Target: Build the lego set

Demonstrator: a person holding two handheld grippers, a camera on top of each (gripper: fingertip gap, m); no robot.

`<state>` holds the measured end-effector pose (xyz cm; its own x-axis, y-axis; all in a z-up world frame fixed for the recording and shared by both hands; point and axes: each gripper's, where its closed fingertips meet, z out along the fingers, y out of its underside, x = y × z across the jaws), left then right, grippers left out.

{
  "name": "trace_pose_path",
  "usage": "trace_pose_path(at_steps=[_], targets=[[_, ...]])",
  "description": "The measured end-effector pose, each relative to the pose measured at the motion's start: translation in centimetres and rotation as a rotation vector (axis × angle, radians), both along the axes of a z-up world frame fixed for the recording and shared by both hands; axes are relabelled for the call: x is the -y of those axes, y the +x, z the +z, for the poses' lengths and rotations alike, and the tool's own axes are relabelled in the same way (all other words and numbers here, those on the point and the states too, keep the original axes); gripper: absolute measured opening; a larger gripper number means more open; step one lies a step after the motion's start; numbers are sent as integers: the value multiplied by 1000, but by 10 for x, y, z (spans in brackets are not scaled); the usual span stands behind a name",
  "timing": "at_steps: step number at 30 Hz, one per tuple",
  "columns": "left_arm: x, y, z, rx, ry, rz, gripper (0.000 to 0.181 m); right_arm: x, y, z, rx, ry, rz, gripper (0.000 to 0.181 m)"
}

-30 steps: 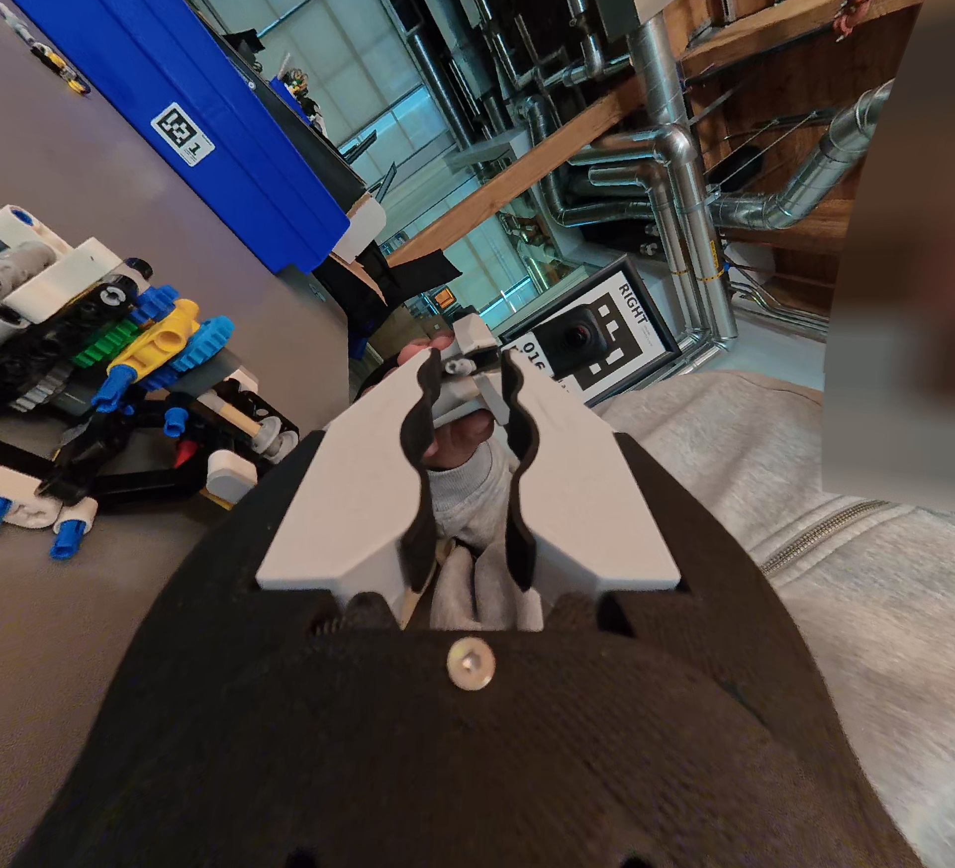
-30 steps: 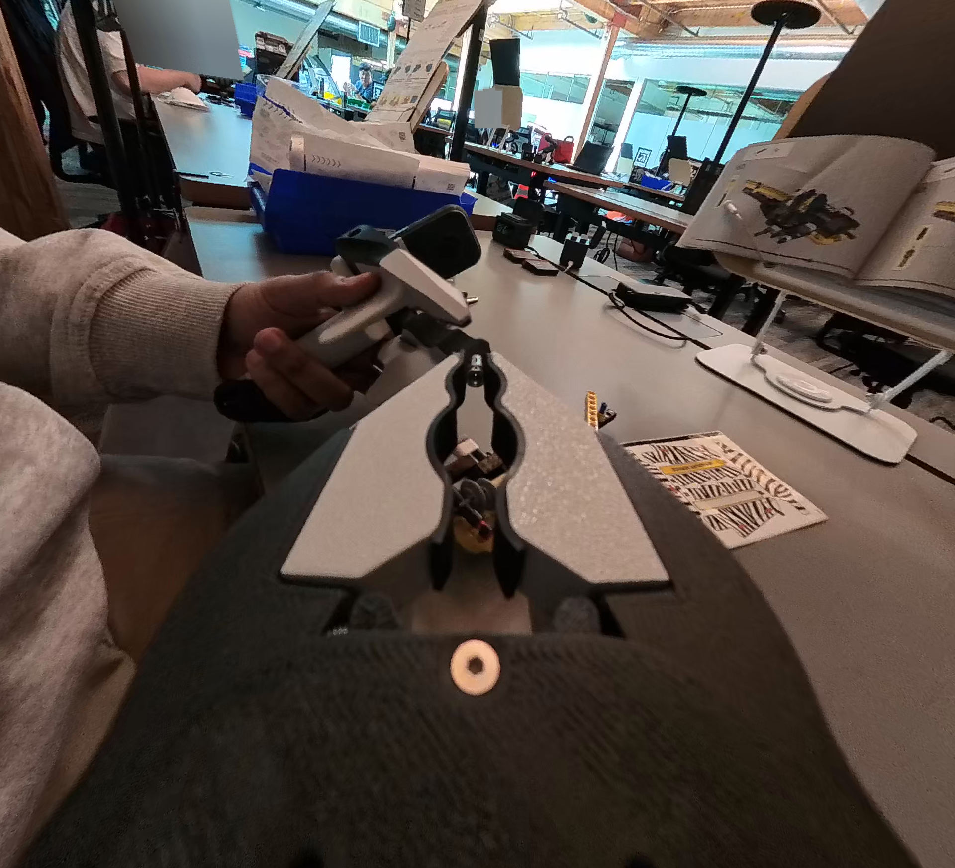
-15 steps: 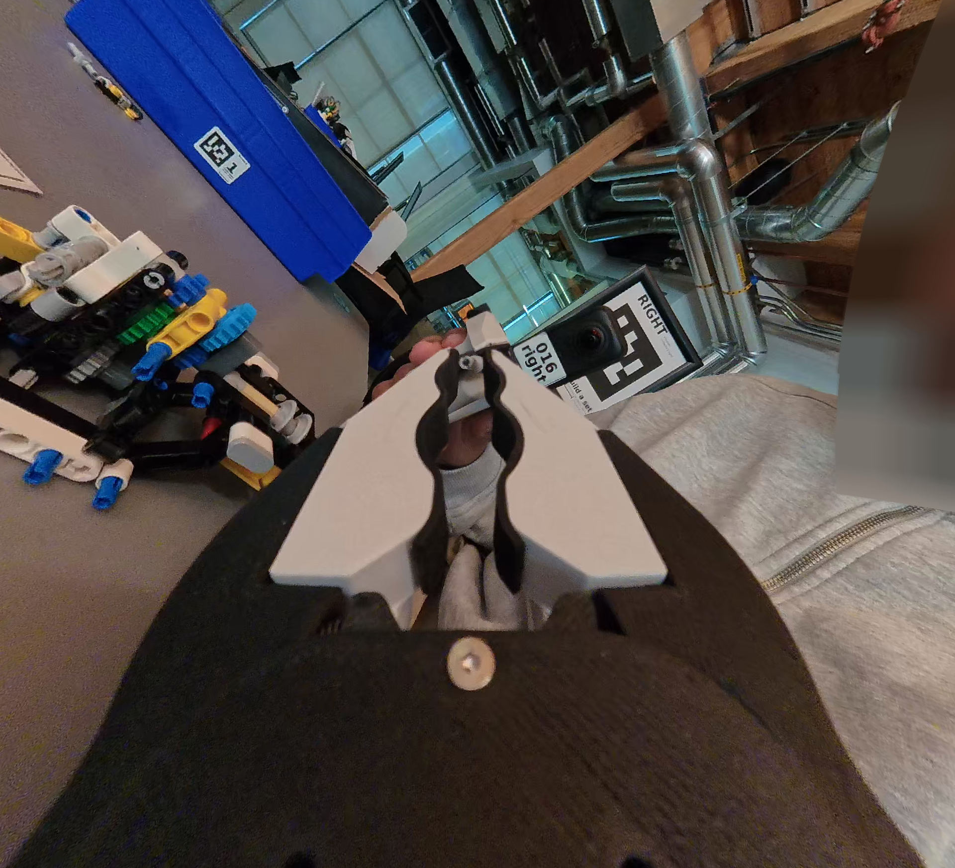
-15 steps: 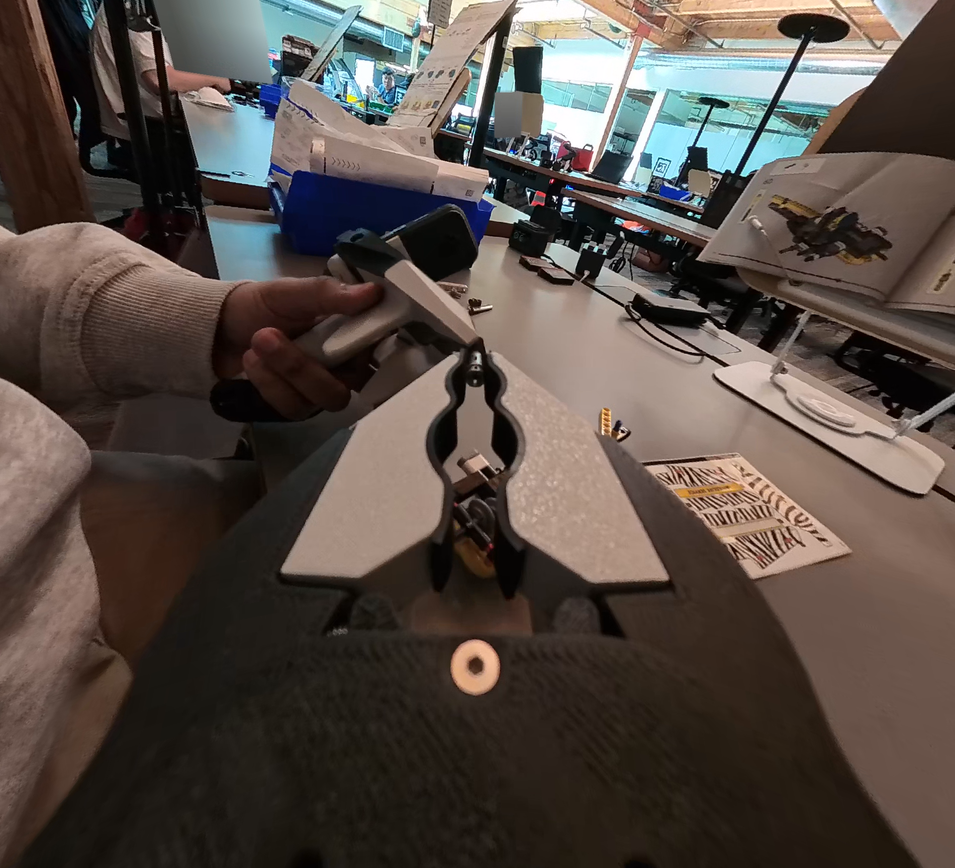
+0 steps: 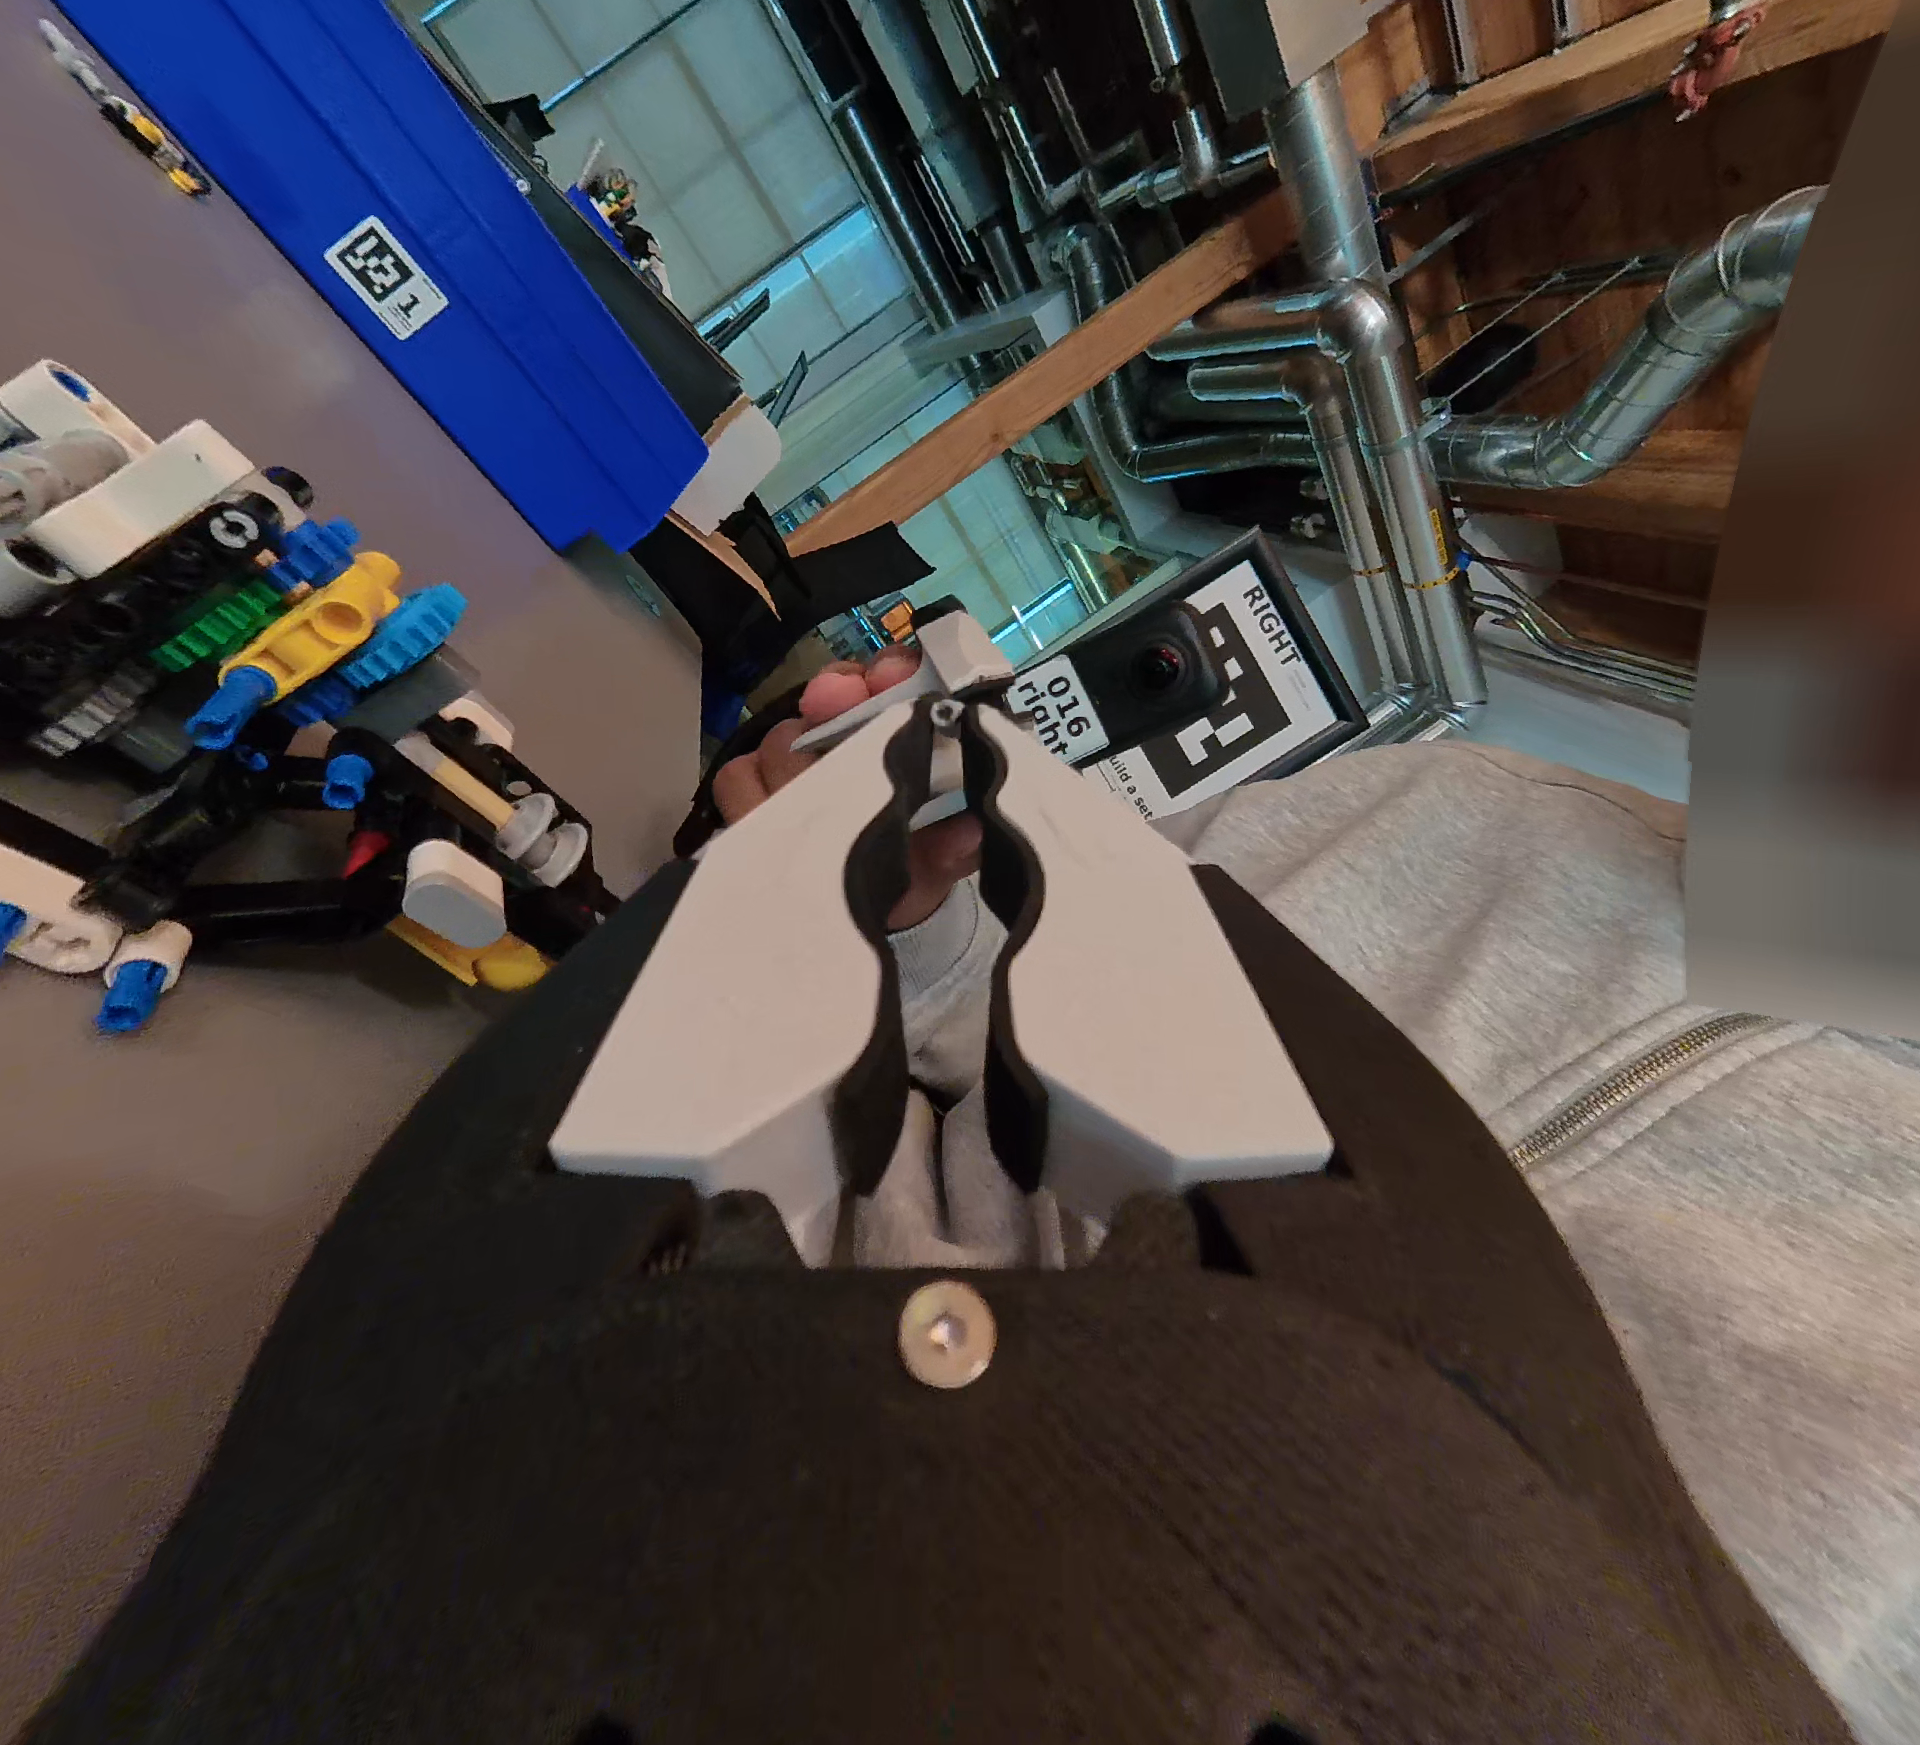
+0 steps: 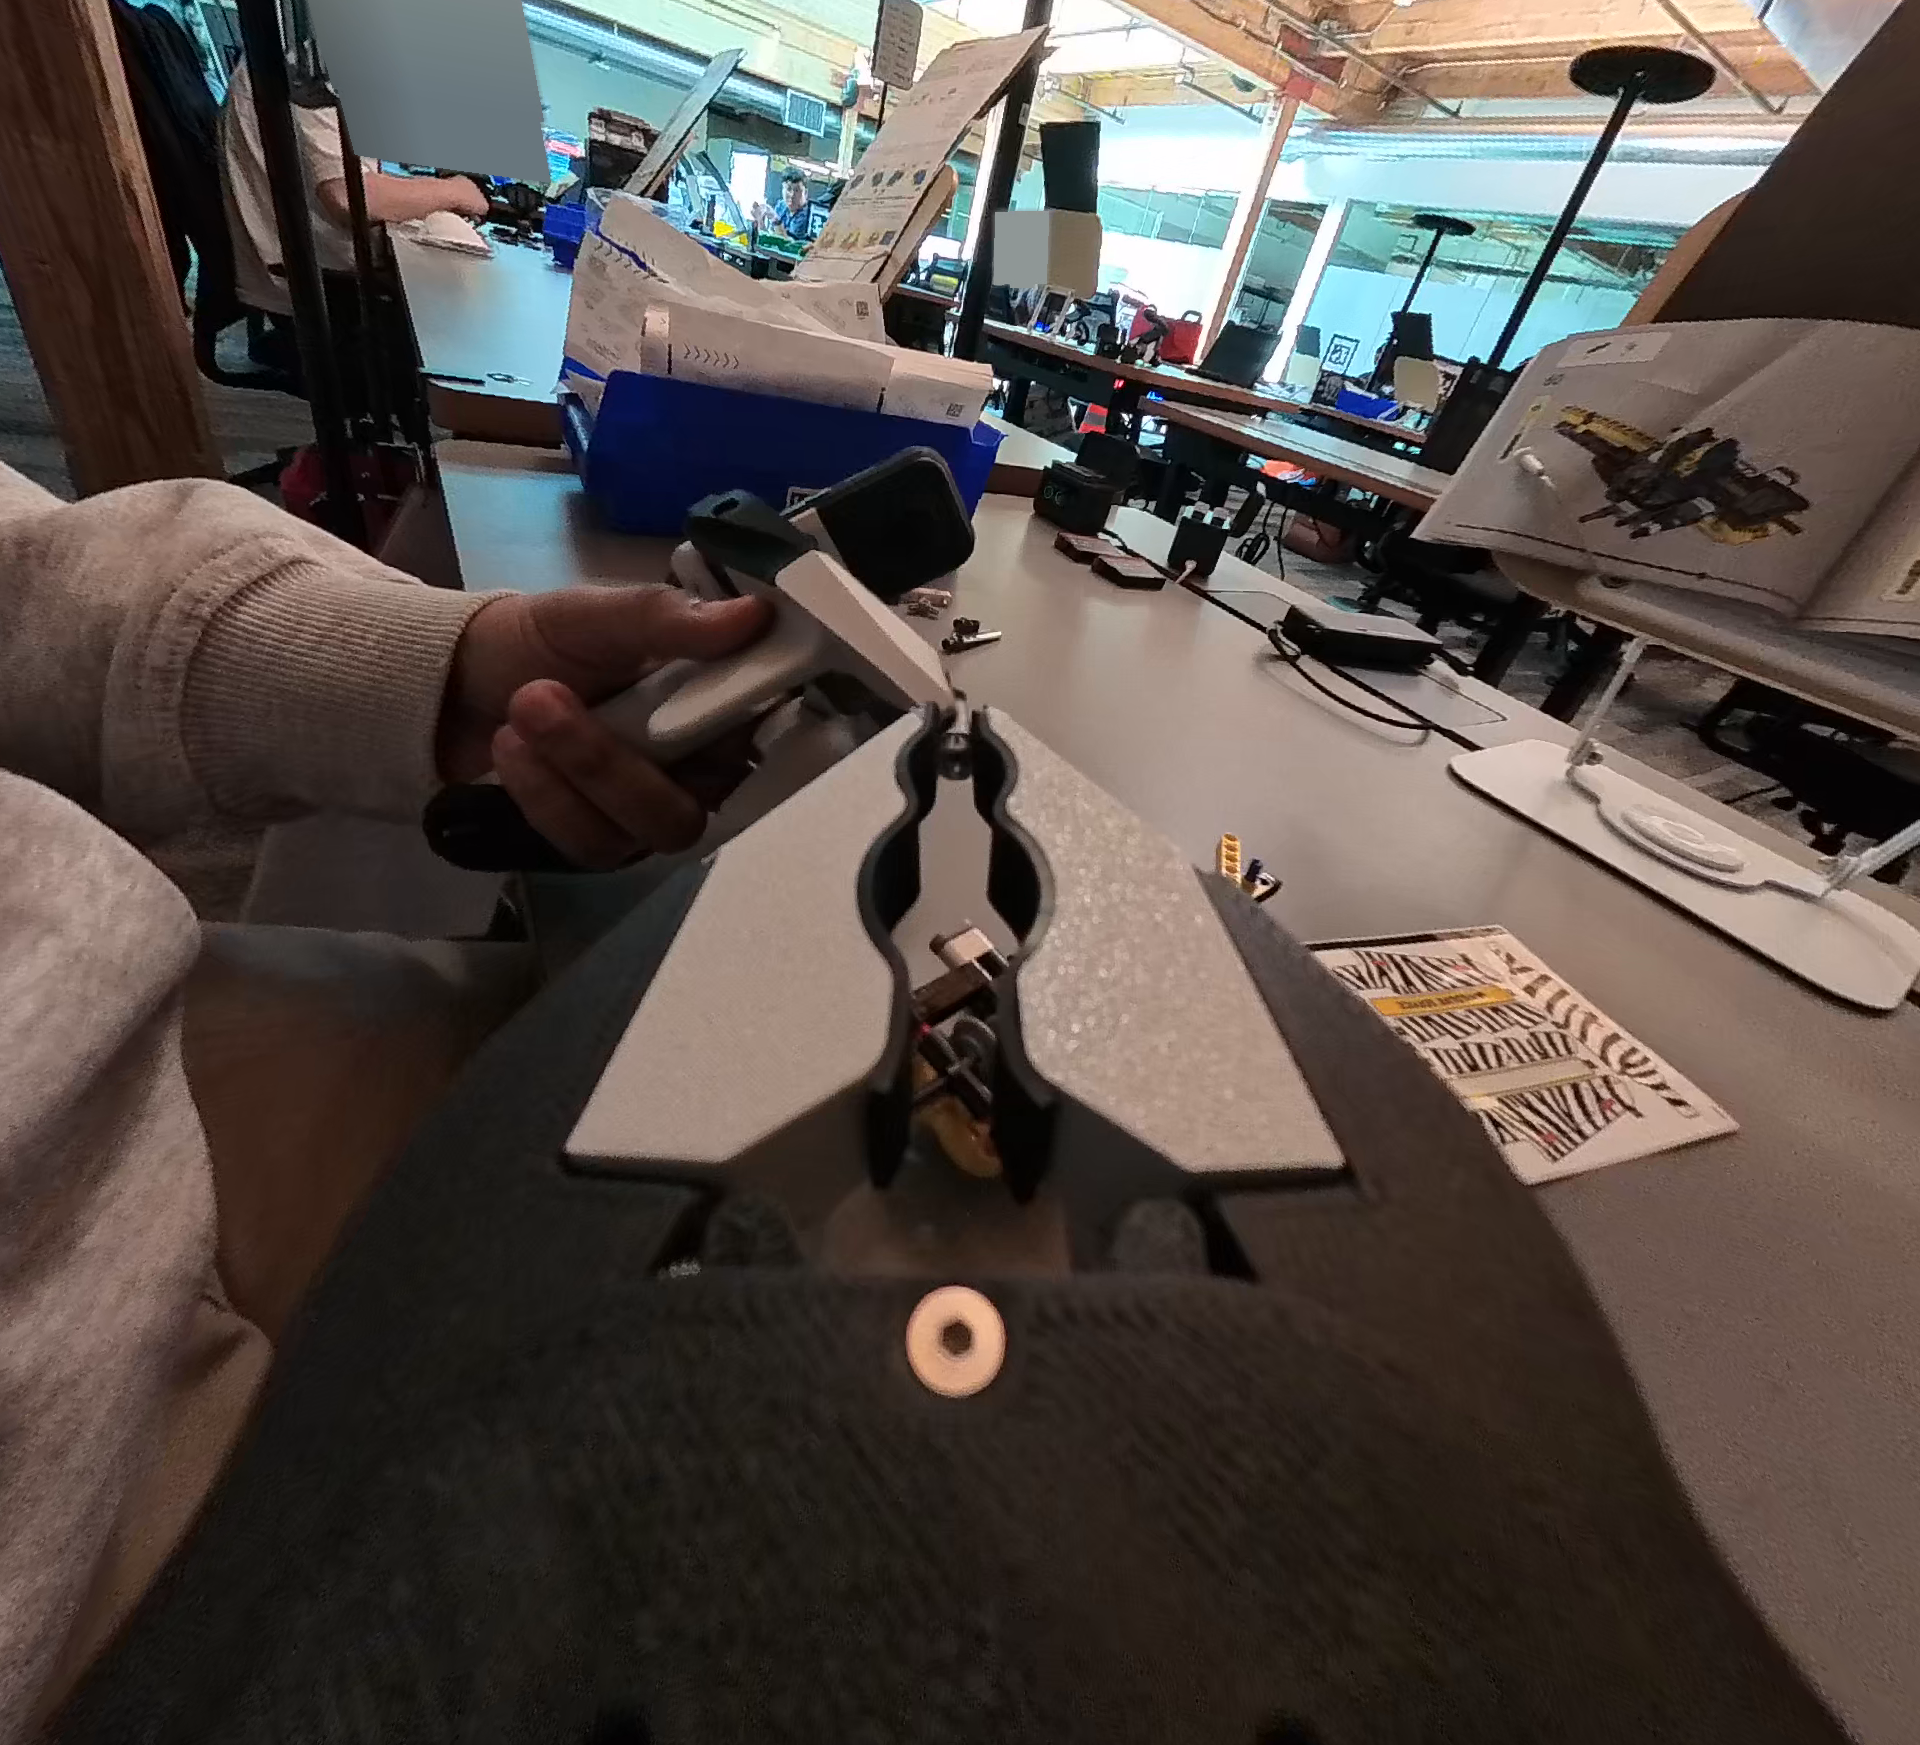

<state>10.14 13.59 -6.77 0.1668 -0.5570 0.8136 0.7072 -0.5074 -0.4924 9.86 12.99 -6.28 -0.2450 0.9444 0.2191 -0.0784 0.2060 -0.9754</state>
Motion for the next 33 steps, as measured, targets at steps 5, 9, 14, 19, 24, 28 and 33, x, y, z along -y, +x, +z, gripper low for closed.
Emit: trace_pose_path(at_steps=[5,9,14,19,24,28,33], targets=[[-2,0,-1,-12,-4,-1,2,-2,-1,-1,-18,24,-37,4],[-2,-3,0,13,-8,1,2,-2,-3,-6,-9,57,-65,9],[-2,-4,-2,-13,-9,2,1,-2,-3,-7,6,31,-49,9],[-2,-1,-4,-42,-10,-3,2,-2,-2,-9,28,9,-36,6],[-2,-2,-6,-85,-21,0,2,-2,-4,-11,74,-20,-15,5],[5,-39,-4,-264,-60,127,23,-17,0,-4,55,-85,-41,5],[64,-201,-25,-917,-359,651,15,-33,4,2,31,-199,-52,5]])
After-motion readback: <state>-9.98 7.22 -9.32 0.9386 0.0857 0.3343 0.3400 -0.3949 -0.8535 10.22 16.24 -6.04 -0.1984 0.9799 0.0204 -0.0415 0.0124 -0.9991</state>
